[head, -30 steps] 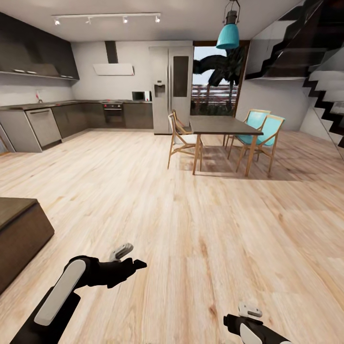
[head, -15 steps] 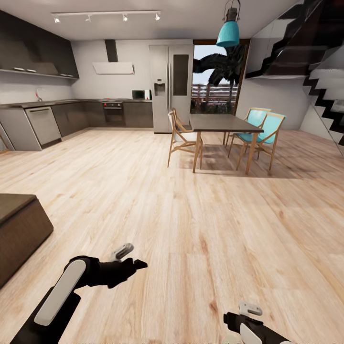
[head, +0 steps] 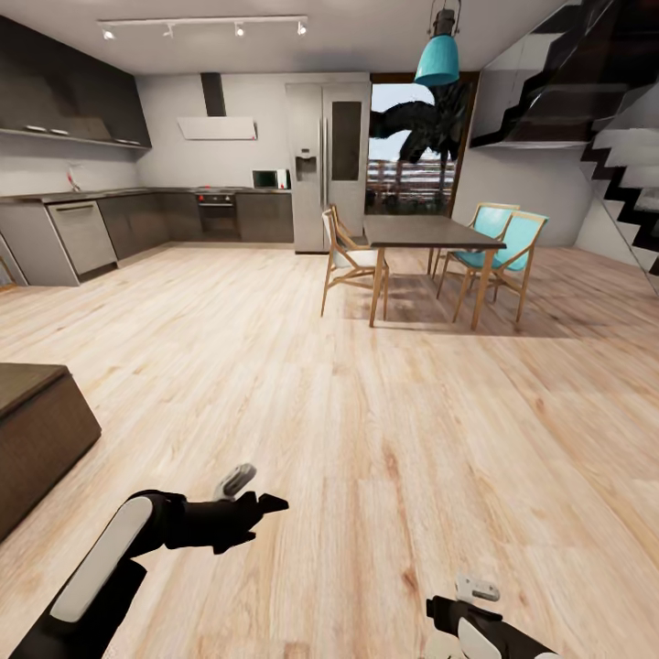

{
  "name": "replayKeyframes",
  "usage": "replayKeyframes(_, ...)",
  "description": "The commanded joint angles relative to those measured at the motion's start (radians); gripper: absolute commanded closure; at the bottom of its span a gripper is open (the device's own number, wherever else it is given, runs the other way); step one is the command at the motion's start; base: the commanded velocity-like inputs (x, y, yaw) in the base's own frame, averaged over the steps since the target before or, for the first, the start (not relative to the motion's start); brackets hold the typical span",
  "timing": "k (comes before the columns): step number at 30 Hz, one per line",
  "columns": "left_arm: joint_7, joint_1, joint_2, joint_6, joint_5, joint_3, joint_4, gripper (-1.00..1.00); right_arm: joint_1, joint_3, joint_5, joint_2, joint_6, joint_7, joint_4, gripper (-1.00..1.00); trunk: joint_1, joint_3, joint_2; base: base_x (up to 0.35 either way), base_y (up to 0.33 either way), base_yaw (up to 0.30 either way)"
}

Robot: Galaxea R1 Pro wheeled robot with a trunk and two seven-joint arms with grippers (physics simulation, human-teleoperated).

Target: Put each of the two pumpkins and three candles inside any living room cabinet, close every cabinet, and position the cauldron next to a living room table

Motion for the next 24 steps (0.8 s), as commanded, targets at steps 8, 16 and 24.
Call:
replayKeyframes(8,-0.024,-0.001,0.02,-0.001,0.04,-0.003,0.0,-1.0,0.0,0.007,-0.006,-0.001,-0.031,-0.008,-0.004,-1.0,0.023,-0.028,-0.042,0.0,0.0,0.0)
replayKeyframes(16,-0.034,-0.001,0.021,-0.001,0.04,-0.005,0.001,-1.0,0.0,0.007,-0.006,-0.001,-0.033,-0.008,-0.004,-1.0,0.027,-0.059,-0.044,0.0,0.0,0.0)
replayKeyframes(24,-0.034,-0.001,0.021,-0.001,0.04,-0.005,0.002,-1.0,0.0,0.007,-0.009,-0.002,-0.034,-0.008,-0.004,-1.0,0.03,-0.09,-0.045,0.0,0.0,0.0)
